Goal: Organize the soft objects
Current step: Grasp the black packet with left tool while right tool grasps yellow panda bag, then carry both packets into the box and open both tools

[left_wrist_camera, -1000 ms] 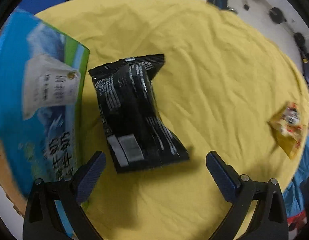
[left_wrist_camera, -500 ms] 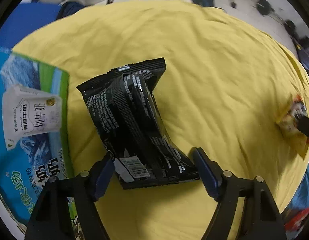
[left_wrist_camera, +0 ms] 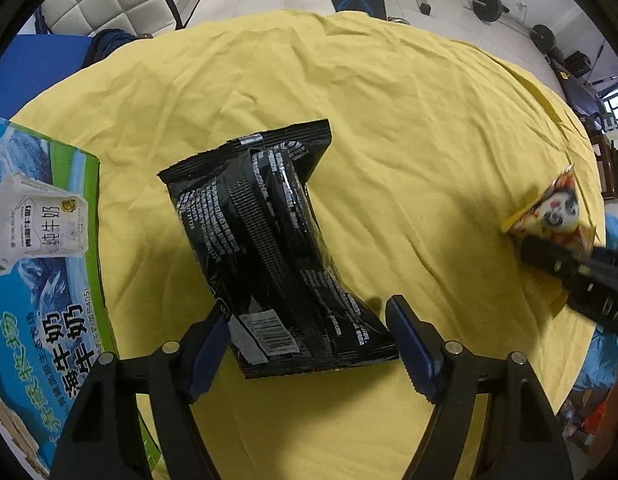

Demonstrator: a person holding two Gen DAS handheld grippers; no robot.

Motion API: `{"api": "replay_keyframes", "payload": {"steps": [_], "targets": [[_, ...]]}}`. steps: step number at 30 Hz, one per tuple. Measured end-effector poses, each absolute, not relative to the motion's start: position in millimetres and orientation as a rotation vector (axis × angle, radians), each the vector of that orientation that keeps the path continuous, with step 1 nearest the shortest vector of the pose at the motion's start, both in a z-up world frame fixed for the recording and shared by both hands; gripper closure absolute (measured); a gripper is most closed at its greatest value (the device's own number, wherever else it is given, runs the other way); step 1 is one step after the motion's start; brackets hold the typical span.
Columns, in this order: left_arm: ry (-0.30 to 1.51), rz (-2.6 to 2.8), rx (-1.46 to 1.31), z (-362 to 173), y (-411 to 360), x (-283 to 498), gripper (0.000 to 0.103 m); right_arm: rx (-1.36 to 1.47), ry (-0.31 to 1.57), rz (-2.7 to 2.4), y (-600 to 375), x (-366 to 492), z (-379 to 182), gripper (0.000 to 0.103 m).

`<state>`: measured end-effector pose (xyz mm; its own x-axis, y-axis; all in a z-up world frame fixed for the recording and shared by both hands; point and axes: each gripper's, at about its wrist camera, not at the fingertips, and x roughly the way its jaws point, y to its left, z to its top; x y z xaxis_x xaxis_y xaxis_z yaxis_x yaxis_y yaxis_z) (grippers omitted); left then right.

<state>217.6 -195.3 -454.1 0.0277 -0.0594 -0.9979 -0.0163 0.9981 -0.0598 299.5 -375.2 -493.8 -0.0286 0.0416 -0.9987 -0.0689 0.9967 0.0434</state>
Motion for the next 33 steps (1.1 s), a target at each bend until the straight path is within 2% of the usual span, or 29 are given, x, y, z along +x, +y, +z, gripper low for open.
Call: {"api": "replay_keyframes", "payload": {"steps": [17,24,33], "targets": [[1.508,-0.128,-0.040,-432.7,-213.0,112.8,0.029,0.215,1.627,0.048,-367.8,156.0,-492.5,0.050],[1.409,-0.191,-0.035,-382.7,-198.4,84.3,0.029,0.241,1.548,0.057,-355.5,121.0,-448.7,0.050],[1.252,-0.223,-0.031,-300.6,-131.9,72.0,0.029,0.273,1.446,0.082,-346.2,118.3,-376.7,0.050]]}}
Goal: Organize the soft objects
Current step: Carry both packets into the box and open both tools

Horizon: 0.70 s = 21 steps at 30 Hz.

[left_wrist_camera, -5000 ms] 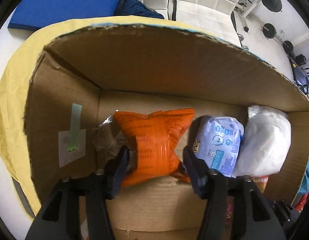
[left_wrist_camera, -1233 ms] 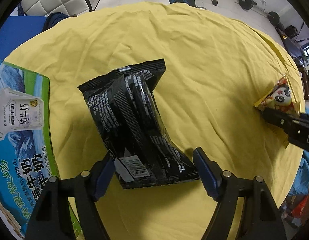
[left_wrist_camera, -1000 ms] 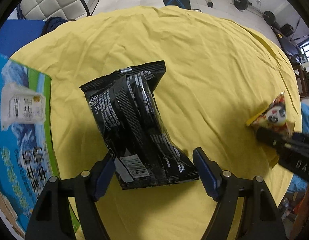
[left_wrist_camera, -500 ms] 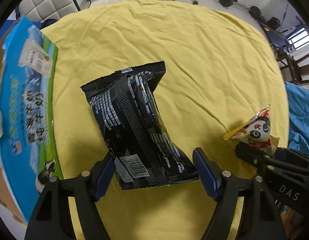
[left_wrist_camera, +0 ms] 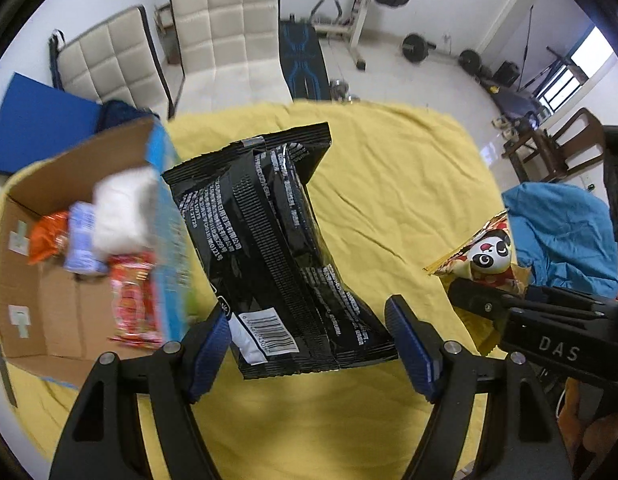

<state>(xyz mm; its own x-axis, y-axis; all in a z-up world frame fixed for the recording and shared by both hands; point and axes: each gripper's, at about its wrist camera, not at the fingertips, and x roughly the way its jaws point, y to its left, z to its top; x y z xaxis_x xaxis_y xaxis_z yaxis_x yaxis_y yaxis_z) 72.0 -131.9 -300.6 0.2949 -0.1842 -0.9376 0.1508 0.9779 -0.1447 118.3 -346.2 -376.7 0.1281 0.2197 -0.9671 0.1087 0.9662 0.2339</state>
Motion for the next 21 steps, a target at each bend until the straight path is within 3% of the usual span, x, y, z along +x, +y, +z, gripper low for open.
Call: {"api": "replay_keyframes", "payload": {"steps": [11,21], "targets": [[1.125,-0.142,-0.020,-246.5,-33.1,56.5,0.029,0.253,1.324,0.167,-257.3,91.9,-291.4,0.051],[1.106,-0.033,-0.065,-239.7,65.1,35.1,0.029,0.160,1.310,0.281,-138.1,71.3,-268.5,0.051]]}}
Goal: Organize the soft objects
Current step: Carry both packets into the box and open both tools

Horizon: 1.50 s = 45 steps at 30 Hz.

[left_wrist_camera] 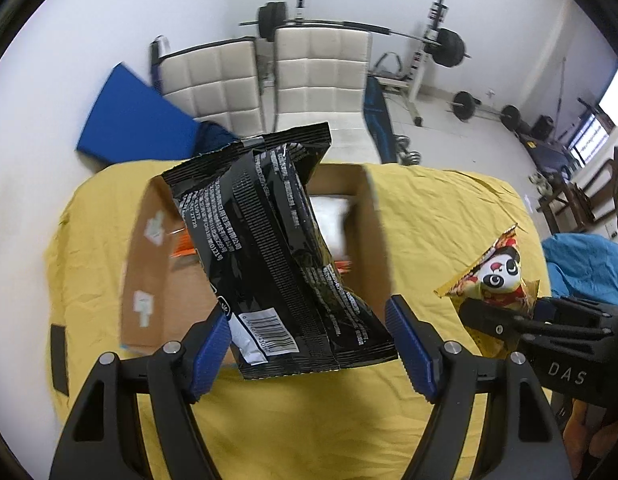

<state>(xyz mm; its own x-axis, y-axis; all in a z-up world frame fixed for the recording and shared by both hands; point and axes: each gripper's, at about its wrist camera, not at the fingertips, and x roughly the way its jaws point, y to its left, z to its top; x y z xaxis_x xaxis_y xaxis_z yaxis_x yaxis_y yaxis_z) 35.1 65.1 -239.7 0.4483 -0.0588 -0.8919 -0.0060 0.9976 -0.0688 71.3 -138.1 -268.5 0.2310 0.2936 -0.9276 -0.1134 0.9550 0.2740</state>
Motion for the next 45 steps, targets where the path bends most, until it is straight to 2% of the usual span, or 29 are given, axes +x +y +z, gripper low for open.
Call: {"api": "replay_keyframes", "payload": {"steps": [9,18,36,45], "targets": [[1.172,0.030,-0.089,-265.1,137.9,41.1,0.029,0.094,1.378,0.349,-52.7,79.5,-305.6,0.051],[1.352,-0.045,-0.203,-321.0,190.2,86.0,0.029,0.011,1.458,0.339,10.9,108.1,-371.8,0.051],[1.730,-0.231,-0.301,-440.0,207.1,129.9,0.027,0.008,1.580,0.378,69.5,135.7,-469.6,0.050],[1.803,-0.229,-0.374,-451.8,212.8,129.3,0.026,0.035,1.602,0.393,77.7,136.5,-493.4,0.048]]}}
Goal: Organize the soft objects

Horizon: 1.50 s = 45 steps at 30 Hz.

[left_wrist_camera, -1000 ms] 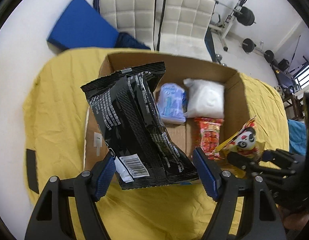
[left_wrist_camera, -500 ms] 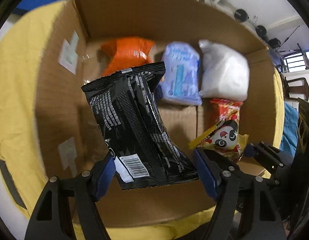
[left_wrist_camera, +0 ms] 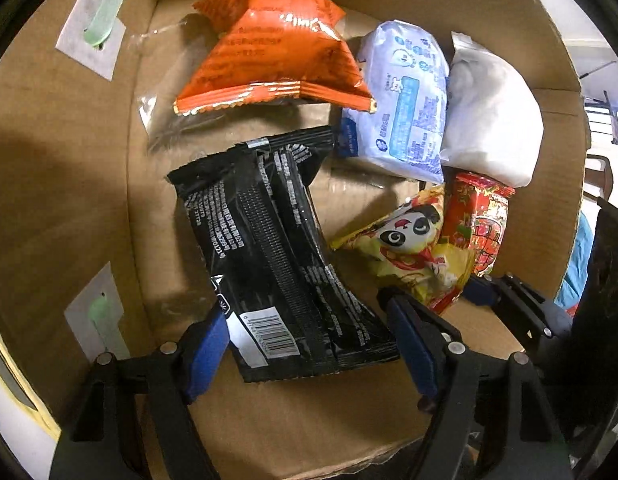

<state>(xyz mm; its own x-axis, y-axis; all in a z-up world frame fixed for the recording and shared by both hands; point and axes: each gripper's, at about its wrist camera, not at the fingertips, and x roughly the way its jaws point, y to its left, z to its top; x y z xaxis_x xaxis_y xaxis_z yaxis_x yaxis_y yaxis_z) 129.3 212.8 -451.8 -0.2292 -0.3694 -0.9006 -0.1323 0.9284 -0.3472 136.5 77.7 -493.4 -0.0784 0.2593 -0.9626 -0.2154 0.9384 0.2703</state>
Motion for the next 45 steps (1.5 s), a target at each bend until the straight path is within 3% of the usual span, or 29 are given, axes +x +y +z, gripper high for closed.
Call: {"api": "replay_keyframes", "payload": {"steps": [11,13,17,19,23,34,45], "targets": [[1.788,-0.172,-0.358,-445.0,213.7,125.7,0.024,-0.040,1.617,0.328,81.3,140.7,-487.8,0.029],[1.765,-0.157,-0.343,-436.1,212.5,120.6,0.019,-0.046,1.611,0.319,77.1,139.8,-480.4,0.016],[1.704,-0.132,-0.332,-417.8,207.4,119.1,0.007,-0.098,1.587,0.277,65.2,133.6,-468.1,0.013],[1.678,-0.121,-0.326,-409.8,202.2,120.6,0.001,-0.118,1.579,0.253,60.1,133.7,-463.9,0.004],[1.610,-0.073,-0.241,-398.3,192.2,119.9,0.000,-0.129,1.565,0.217,48.8,132.0,-458.0,0.000],[1.490,-0.015,-0.162,-378.9,180.6,112.3,0.000,-0.081,1.536,0.125,9.0,129.1,-439.8,0.000],[1.267,0.013,-0.132,-276.7,177.3,71.9,0.000,-0.063,1.409,0.124,-18.0,106.1,-357.6,0.000]]}}
